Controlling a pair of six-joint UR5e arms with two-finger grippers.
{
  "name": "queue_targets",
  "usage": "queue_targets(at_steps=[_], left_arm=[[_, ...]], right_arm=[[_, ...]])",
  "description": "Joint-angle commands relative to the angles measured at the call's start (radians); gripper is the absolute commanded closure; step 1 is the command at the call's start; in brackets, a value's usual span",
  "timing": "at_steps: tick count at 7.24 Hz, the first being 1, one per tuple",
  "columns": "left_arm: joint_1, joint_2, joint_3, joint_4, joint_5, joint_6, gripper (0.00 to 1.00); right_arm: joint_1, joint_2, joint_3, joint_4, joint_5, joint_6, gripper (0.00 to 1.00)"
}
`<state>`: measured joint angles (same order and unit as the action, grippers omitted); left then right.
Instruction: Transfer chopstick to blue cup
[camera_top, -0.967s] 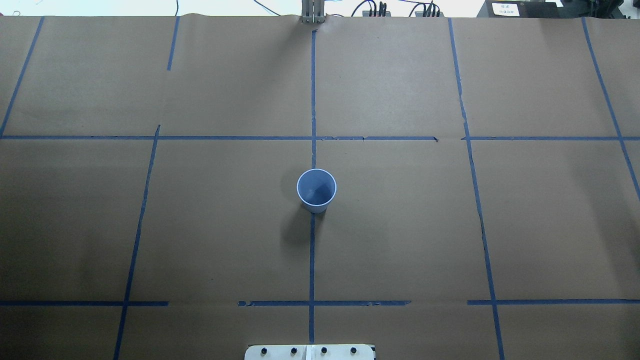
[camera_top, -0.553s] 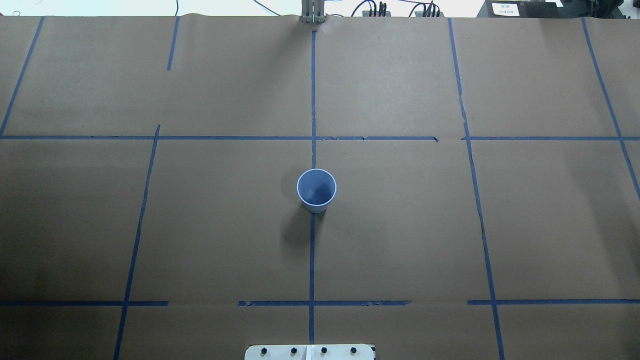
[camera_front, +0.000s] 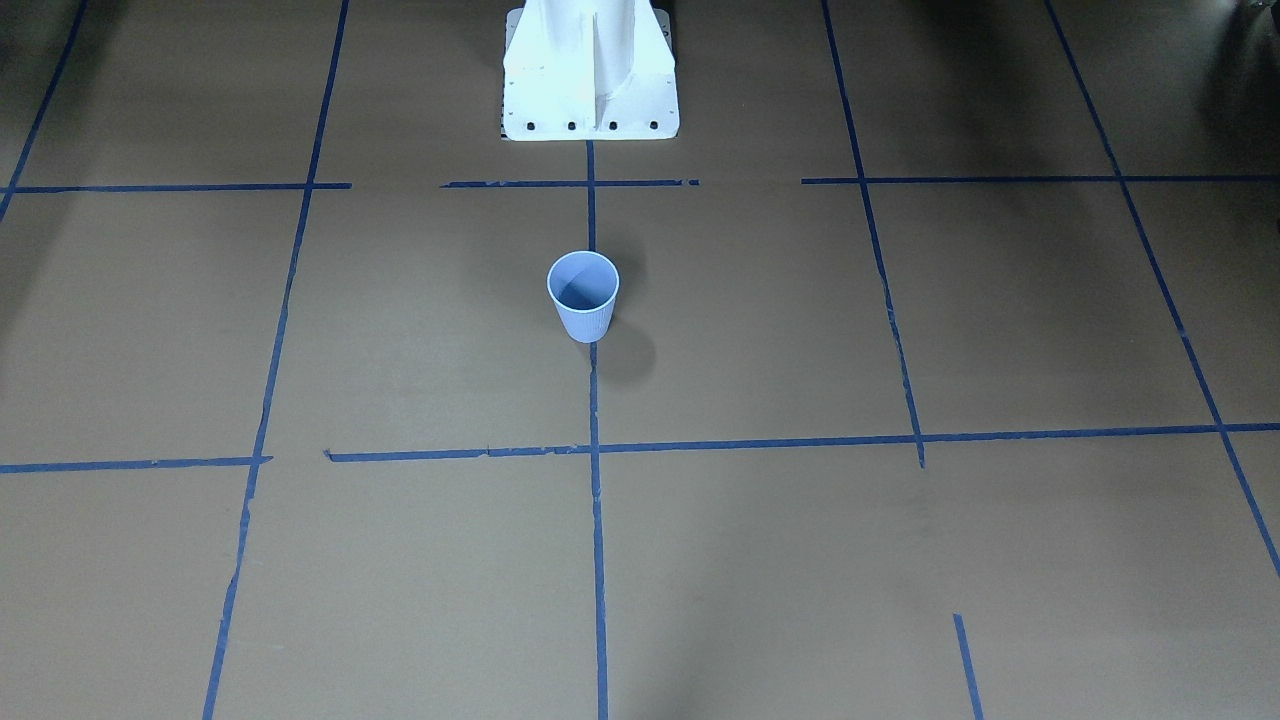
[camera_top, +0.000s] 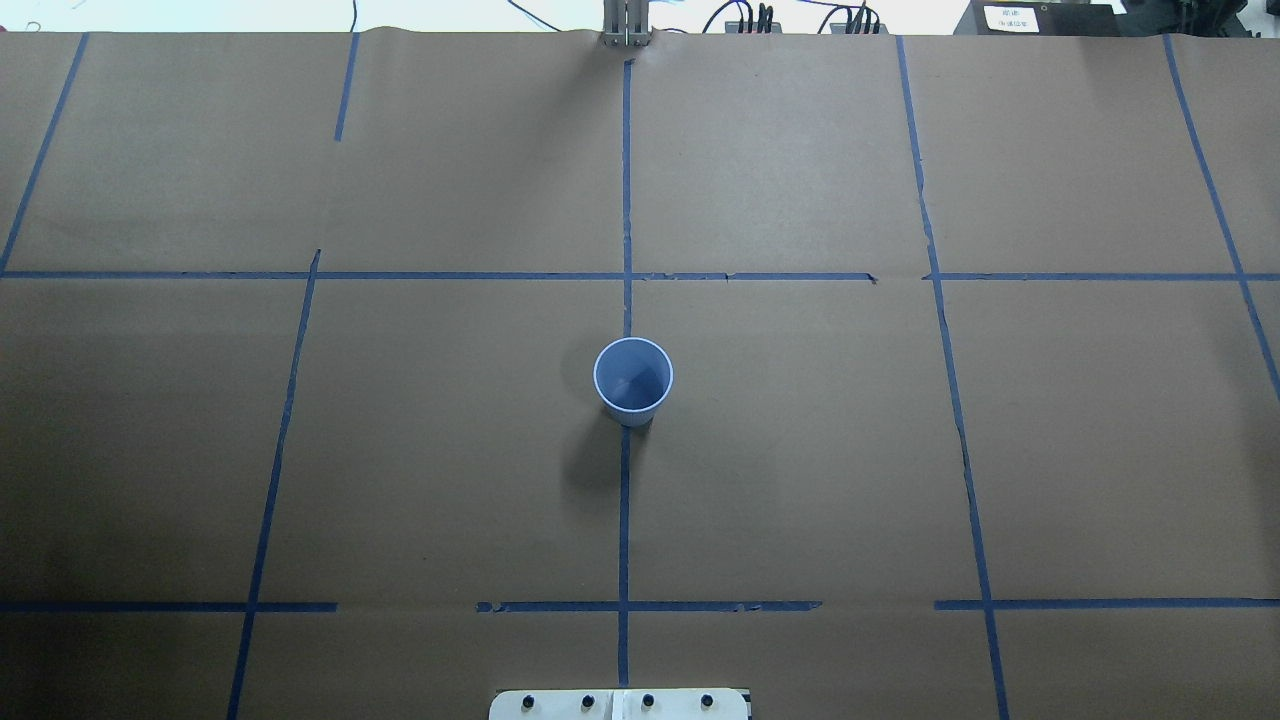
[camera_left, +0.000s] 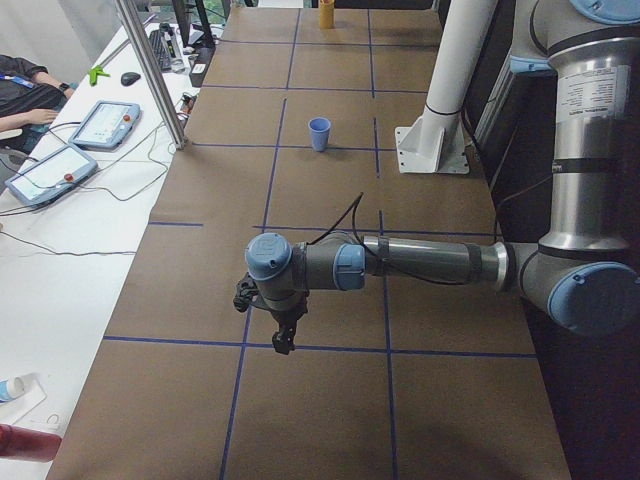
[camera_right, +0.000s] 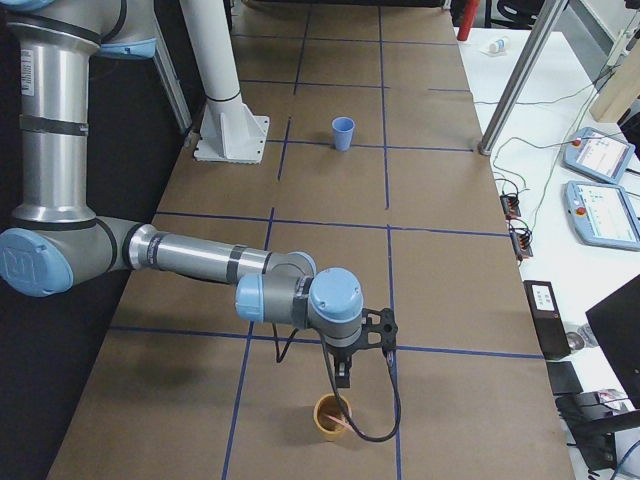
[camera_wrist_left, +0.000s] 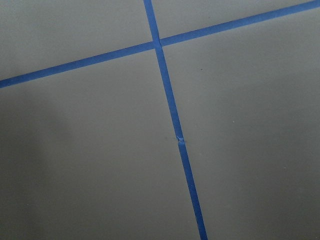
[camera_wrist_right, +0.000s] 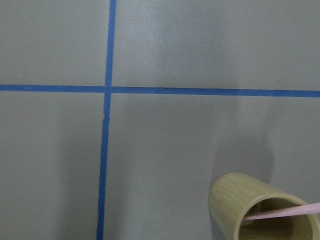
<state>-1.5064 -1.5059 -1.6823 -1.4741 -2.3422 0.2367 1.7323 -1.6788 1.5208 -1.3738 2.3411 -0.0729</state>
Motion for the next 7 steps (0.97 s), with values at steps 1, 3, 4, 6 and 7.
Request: queue_targets(at_steps=[1, 3, 4, 6, 7], left_arm=[[0.0, 0.003, -0.017, 0.0, -0.005, 0.001, 0.0], [0.0, 0.003, -0.022, 0.001, -0.006, 0.003, 0.0], [0.0, 0.003, -0.022, 0.001, -0.006, 0.003, 0.0], [-0.001, 0.004, -0.024, 0.0, -0.049, 0.003, 0.0], [0.0, 0.004, -0.022, 0.001, -0.049, 0.003, 0.0]], right_arm=[[0.039, -0.05, -0.106, 0.247, -0.002, 0.168, 0.0], [0.038, -0.068, -0.178, 0.436, -0.041, 0.315, 0.0], [0.038, -0.059, -0.189, 0.438, -0.095, 0.317, 0.0], [0.038, -0.015, -0.244, 0.44, -0.15, 0.317, 0.0], [0.036, 0.01, -0.27, 0.438, -0.151, 0.317, 0.03]])
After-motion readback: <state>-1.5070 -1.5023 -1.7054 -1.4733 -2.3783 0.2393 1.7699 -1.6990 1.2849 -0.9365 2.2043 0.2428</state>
